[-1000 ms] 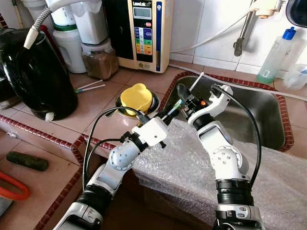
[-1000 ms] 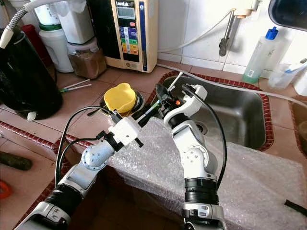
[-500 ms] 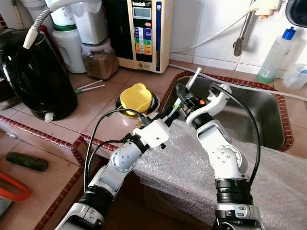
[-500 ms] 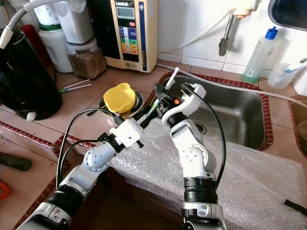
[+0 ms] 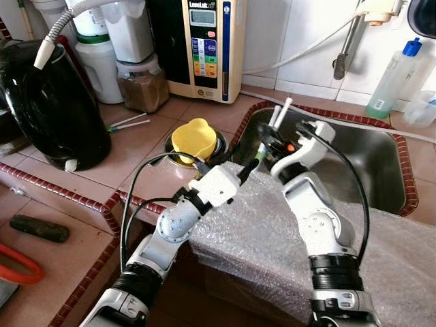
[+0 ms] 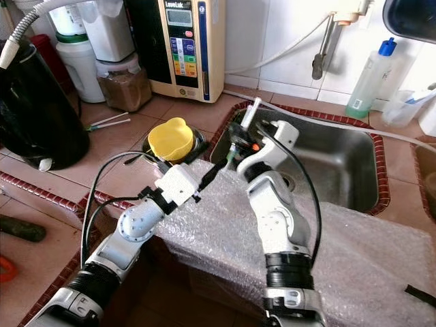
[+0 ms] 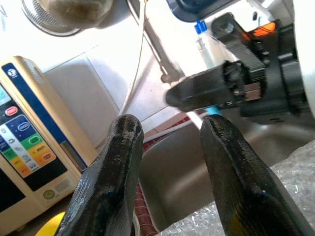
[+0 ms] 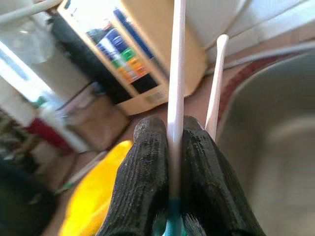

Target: Kitchen organization

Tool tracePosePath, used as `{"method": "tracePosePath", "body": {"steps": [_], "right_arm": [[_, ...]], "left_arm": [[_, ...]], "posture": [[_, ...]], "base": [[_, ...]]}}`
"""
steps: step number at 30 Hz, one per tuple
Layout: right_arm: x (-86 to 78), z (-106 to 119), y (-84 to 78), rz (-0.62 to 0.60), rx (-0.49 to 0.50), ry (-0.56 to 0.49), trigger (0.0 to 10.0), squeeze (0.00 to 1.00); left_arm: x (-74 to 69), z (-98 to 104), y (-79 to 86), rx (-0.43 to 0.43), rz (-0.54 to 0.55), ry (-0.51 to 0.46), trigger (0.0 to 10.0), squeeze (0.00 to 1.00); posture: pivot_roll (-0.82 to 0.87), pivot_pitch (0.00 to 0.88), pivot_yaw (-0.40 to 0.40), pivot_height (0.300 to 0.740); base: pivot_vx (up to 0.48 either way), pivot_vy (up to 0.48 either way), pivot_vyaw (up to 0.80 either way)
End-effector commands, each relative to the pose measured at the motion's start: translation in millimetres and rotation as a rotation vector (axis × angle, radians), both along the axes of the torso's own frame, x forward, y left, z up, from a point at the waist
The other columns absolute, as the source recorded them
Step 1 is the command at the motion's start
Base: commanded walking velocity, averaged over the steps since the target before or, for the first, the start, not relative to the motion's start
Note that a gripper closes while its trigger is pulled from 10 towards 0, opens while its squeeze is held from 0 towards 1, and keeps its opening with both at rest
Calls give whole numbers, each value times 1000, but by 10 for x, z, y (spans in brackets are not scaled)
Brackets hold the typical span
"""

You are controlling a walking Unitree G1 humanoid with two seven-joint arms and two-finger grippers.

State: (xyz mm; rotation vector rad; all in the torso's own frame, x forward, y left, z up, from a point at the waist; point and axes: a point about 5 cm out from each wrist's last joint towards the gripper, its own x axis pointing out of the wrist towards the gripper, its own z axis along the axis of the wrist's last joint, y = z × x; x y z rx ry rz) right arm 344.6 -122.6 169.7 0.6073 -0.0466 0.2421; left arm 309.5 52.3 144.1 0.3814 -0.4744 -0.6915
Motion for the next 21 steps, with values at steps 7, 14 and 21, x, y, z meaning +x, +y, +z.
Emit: {"method": "tracePosePath", "body": {"steps": [7, 14, 21], "right_arm": [[86, -50, -221, -157, -191, -12, 0, 0], [163, -208, -506, -270, -427, 19, 0, 0], [190, -416, -672, -296, -526, 90, 0, 0]], "left_arm": [[-18, 112, 2, -35, -77, 44, 10000, 1000], [-63, 26, 84, 10, -155, 191, 10000, 1000], [-98, -59, 188, 69, -178, 266, 10000, 1000]], "posture": [[55, 0, 44, 740], [63, 0, 45, 740], [84, 0, 44, 740]], "base": [[0, 0, 0], [0, 0, 0], [0, 0, 0]]}}
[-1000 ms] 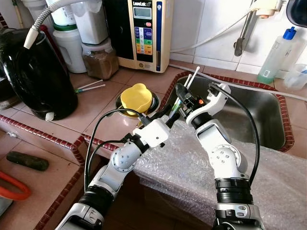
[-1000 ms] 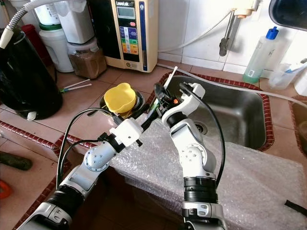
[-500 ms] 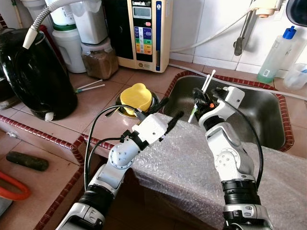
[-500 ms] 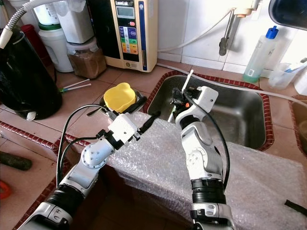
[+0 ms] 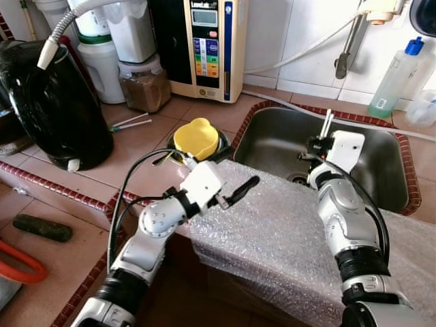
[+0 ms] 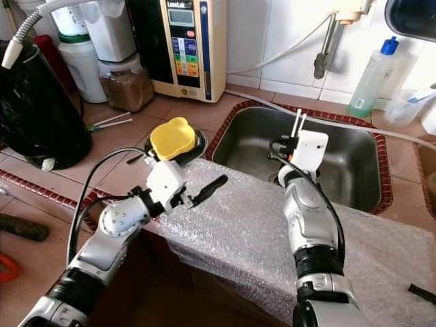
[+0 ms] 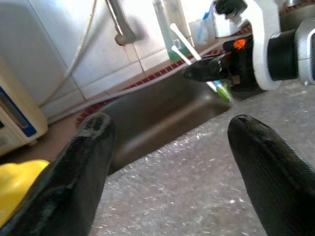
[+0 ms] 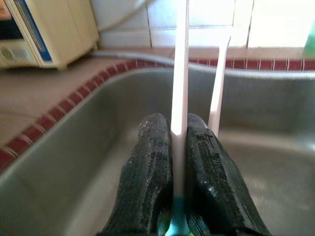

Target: Kitchen organization

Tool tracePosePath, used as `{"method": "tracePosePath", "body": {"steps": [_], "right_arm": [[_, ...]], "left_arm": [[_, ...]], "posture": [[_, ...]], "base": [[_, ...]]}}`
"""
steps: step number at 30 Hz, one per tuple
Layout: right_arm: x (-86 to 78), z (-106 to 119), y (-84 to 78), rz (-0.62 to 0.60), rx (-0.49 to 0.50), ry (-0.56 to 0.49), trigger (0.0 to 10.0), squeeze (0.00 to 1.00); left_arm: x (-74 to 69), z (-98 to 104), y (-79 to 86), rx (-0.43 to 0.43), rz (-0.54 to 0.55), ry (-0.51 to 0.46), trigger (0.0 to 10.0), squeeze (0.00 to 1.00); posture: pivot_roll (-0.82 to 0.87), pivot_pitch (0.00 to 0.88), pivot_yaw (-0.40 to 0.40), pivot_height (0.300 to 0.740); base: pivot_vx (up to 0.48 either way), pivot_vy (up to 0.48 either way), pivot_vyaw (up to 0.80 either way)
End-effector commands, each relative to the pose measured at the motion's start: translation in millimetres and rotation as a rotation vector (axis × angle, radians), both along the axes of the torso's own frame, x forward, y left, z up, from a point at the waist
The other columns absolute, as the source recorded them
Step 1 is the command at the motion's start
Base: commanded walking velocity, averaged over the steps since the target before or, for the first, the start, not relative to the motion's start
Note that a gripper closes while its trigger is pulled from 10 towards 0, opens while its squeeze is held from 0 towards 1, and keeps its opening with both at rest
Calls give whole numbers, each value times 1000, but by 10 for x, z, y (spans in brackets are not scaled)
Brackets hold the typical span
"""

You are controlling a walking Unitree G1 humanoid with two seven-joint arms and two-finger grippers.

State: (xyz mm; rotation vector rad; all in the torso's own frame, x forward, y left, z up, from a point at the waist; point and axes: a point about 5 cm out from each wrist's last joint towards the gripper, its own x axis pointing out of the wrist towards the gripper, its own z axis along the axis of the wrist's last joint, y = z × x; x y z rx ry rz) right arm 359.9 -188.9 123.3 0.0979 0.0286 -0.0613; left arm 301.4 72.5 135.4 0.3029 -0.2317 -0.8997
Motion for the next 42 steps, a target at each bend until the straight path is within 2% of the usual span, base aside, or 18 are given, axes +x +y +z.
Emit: {"method": "tracePosePath", "body": {"steps": [1, 2, 3, 4, 5, 6, 7, 20, 28, 31, 34, 39, 42], "right_arm": [[40, 41, -12, -4, -17, -11, 0, 0], [44, 23, -11, -2, -6, -3, 0, 0], [51, -10, -12, -4, 6, 16, 0, 290], [55, -24, -16, -13, 2, 23, 824, 1000], [58, -31, -20, -20, -3, 26, 824, 1000], [62, -46, -14, -19, -3, 37, 4431, 1000], [66, -57, -3, -15, 6, 41, 9922, 1000], [71, -188, 37, -30, 52, 99, 10000, 1000], [97, -135, 88, -21, 71, 58, 10000, 1000], [115, -75, 182, 32, 115, 12, 10000, 1000], [111, -3, 355, 152, 197, -48, 10000, 1000], [45, 82, 578, 302, 112, -126, 10000, 1000], [-15, 143, 708, 378, 90, -176, 10000, 1000]], "left_arm": [[-17, 30, -10, 8, -19, 2, 10000, 1000], [-18, 26, -5, 14, -21, 10, 10000, 1000], [-19, 19, 1, 18, -23, 20, 10000, 1000], [-20, 14, 6, 23, -24, 23, 10000, 1000], [-21, 12, 9, 25, -24, 25, 10000, 1000], [-20, 10, 13, 28, -24, 26, 10000, 1000], [-20, 5, 17, 29, -24, 32, 10000, 1000], [-21, -8, 2, 36, -17, 56, 10000, 1000], [10, -2, 14, 47, 35, 28, 10000, 1000], [58, 18, 40, 61, 90, -10, 10000, 1000], [112, 71, 65, 36, 147, -36, 10000, 1000], [217, 140, 131, 11, 244, -53, 10000, 1000], [303, 171, 190, 34, 321, -84, 10000, 1000]], "posture": [[84, 0, 44, 740], [87, 0, 46, 740], [87, 0, 46, 740], [87, 0, 48, 740], [87, 0, 48, 740], [85, 0, 50, 740], [84, 0, 51, 740], [78, 0, 44, 740], [77, 0, 39, 740], [71, 0, 40, 740], [70, 0, 38, 740], [70, 0, 35, 740], [67, 0, 35, 740]], "base": [[0, 0, 0], [0, 0, 0], [0, 0, 0], [0, 0, 0], [0, 0, 0], [0, 0, 0], [0, 0, 0], [0, 0, 0], [0, 0, 0], [0, 0, 0], [0, 0, 0], [0, 0, 0], [0, 0, 0]]}}
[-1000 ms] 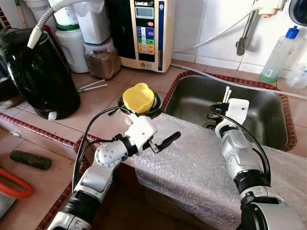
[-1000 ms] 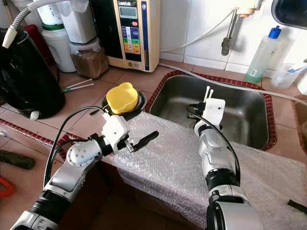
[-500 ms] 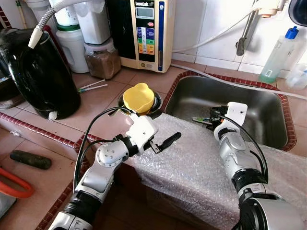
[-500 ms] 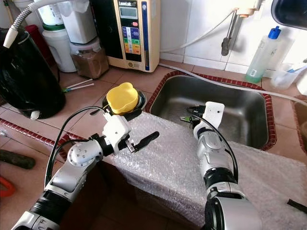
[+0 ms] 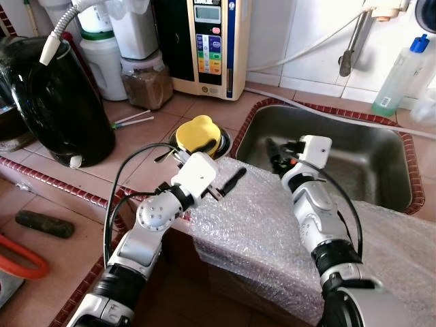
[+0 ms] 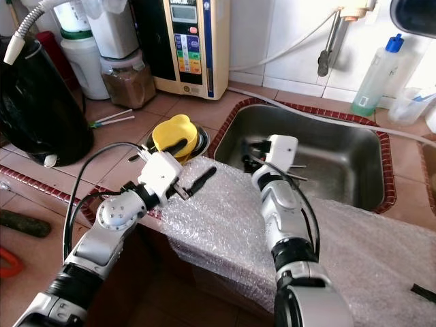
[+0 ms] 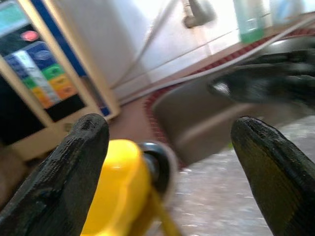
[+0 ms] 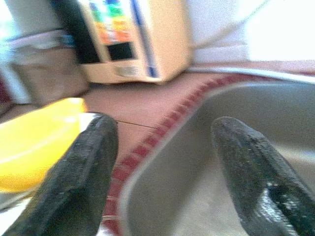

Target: Kitchen organization

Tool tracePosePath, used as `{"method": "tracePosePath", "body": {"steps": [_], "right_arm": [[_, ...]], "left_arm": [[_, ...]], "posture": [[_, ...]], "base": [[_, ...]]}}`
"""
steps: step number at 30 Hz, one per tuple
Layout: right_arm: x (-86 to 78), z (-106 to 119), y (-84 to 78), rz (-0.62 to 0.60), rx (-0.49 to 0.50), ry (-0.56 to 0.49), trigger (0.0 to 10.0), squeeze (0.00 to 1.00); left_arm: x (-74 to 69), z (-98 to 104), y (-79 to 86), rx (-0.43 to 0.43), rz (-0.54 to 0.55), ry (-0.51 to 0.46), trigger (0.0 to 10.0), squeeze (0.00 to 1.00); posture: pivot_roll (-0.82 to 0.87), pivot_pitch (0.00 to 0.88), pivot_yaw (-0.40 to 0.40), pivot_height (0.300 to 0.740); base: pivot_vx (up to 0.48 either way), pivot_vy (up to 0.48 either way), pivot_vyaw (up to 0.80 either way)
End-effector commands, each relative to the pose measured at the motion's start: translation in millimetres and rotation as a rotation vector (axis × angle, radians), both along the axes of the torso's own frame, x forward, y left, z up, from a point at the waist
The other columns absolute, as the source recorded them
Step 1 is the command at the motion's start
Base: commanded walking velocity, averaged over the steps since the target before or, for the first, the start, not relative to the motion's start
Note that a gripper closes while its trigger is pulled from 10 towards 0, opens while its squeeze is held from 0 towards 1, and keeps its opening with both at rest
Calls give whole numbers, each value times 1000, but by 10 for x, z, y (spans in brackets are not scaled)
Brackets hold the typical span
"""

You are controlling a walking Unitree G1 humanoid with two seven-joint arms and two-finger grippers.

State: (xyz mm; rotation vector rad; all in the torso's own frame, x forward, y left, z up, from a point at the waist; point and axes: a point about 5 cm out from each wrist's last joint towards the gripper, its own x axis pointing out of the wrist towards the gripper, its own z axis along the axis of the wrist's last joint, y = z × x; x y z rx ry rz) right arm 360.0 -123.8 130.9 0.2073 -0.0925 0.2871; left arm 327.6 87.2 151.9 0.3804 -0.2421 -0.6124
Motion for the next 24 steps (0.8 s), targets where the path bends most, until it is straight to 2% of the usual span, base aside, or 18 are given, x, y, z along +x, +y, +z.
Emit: {"method": "tracePosePath", "body": {"steps": [1, 6, 9, 13, 15, 17, 18, 19, 21, 24], "right_arm": [[-51, 114, 129, 75, -30, -76, 10000, 1000], [-154, 244, 287, 161, -78, -169, 10000, 1000], [-178, 317, 284, 117, -77, -204, 10000, 1000], [-244, 379, 247, 39, -82, -229, 10000, 1000], [-310, 405, 210, 2, -86, -237, 10000, 1000], [-339, 401, 191, -8, -98, -235, 10000, 1000], [-371, 366, 169, -14, -99, -219, 10000, 1000], [-397, 326, 145, -23, -102, -202, 10000, 1000], [-413, 302, 132, -29, -103, -193, 10000, 1000], [-460, 288, 151, -28, -119, -182, 10000, 1000]], "left_arm": [[106, 40, 91, 9, 93, -23, 10000, 1000], [235, 107, 182, -67, 191, 3, 10000, 1000], [261, 123, 226, -99, 242, 5, 10000, 1000], [244, 129, 299, -182, 300, 9, 10000, 1000], [232, 120, 397, -235, 374, 15, 10000, 1000], [225, 106, 441, -259, 401, 29, 10000, 1000], [212, 77, 482, -283, 425, 54, 10000, 408], [209, 40, 532, -301, 460, 82, 10000, 0], [212, 13, 566, -309, 483, 100, 10000, 0], [267, -3, 614, -378, 532, 163, 10000, 0]], "posture": [[61, 0, 39, 740], [55, 0, 45, 740], [53, 0, 47, 740], [52, 0, 47, 740], [52, 0, 46, 740], [50, 0, 46, 740], [50, 0, 46, 740], [52, 0, 45, 740], [52, 0, 45, 740], [49, 0, 43, 740]], "base": [[0, 0, 0], [0, 0, 0], [0, 0, 0], [0, 0, 0], [0, 0, 0], [0, 0, 0], [0, 0, 0], [0, 0, 0], [0, 0, 0], [0, 0, 0]]}}
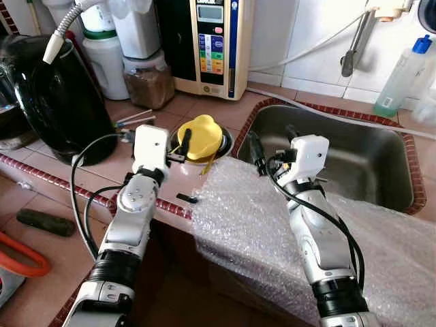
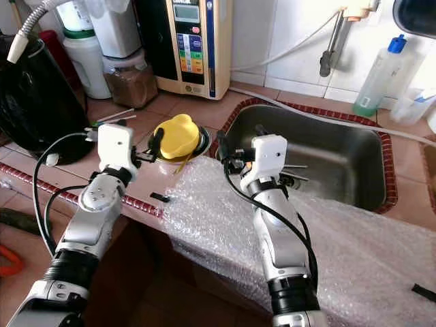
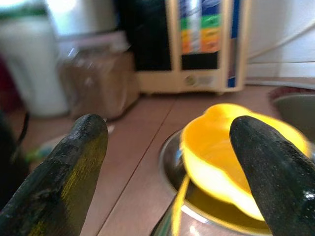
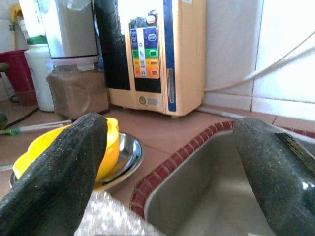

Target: Kitchen organization

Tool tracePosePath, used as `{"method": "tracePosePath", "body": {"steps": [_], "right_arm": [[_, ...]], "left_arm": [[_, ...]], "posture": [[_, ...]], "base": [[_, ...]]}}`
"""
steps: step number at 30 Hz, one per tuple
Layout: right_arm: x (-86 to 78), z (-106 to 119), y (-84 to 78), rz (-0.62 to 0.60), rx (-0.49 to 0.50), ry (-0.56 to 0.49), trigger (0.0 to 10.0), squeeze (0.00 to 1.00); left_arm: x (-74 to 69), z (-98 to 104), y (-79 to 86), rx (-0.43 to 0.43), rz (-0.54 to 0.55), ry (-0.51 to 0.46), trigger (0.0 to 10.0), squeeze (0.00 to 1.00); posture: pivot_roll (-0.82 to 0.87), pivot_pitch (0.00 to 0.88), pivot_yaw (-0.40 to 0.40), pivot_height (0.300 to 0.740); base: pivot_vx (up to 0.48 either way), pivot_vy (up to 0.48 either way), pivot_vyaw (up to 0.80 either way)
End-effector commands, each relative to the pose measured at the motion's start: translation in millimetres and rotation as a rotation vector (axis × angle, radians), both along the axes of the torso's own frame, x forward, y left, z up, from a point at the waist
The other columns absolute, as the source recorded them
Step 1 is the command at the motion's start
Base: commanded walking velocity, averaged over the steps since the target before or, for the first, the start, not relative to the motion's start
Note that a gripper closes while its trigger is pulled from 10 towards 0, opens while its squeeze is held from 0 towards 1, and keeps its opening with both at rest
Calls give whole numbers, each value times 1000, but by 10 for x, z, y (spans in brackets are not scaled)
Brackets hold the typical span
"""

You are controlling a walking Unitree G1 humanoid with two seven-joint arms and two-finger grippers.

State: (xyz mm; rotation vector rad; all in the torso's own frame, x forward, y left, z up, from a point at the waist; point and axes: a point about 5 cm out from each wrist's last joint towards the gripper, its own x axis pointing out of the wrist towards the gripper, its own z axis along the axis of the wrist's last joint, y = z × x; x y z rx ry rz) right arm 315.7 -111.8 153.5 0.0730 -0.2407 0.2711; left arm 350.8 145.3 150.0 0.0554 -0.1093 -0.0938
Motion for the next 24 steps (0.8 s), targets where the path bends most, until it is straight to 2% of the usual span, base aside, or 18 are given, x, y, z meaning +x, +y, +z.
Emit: {"method": "tracePosePath", "body": {"steps": [1, 6, 8, 11, 16, 20, 24], "right_arm": [[-21, 66, 39, 11, -12, -18, 10000, 1000], [-37, 93, 80, 23, -25, -24, 10000, 1000], [-52, 108, 124, 35, -36, -27, 10000, 1000], [-69, 114, 148, 49, -43, -28, 10000, 1000], [-106, 107, 173, 66, -52, -22, 10000, 1000], [-114, 99, 179, 67, -55, -17, 10000, 1000], [-137, 96, 209, 85, -67, -10, 10000, 1000]], "left_arm": [[50, 28, 28, -36, 26, 24, 10000, 0], [131, 102, -2, -30, 15, 26, 10000, 0], [238, 179, -37, -79, 9, 53, 10000, 0], [298, 221, -75, -76, -2, 72, 10000, 0], [359, 157, -101, -126, 4, 181, 10000, 0], [382, 164, -149, -109, -24, 198, 10000, 0], [419, 101, -167, -102, -33, 273, 10000, 0]], "posture": [[46, 0, 42, 740], [43, 0, 43, 740], [34, 0, 47, 740], [31, 0, 50, 740], [24, 0, 62, 740], [20, 0, 66, 740], [15, 0, 65, 740]], "base": [[0, 0, 0], [0, 0, 0], [0, 0, 0], [0, 0, 0], [0, 0, 0], [0, 0, 0], [0, 0, 0]]}}
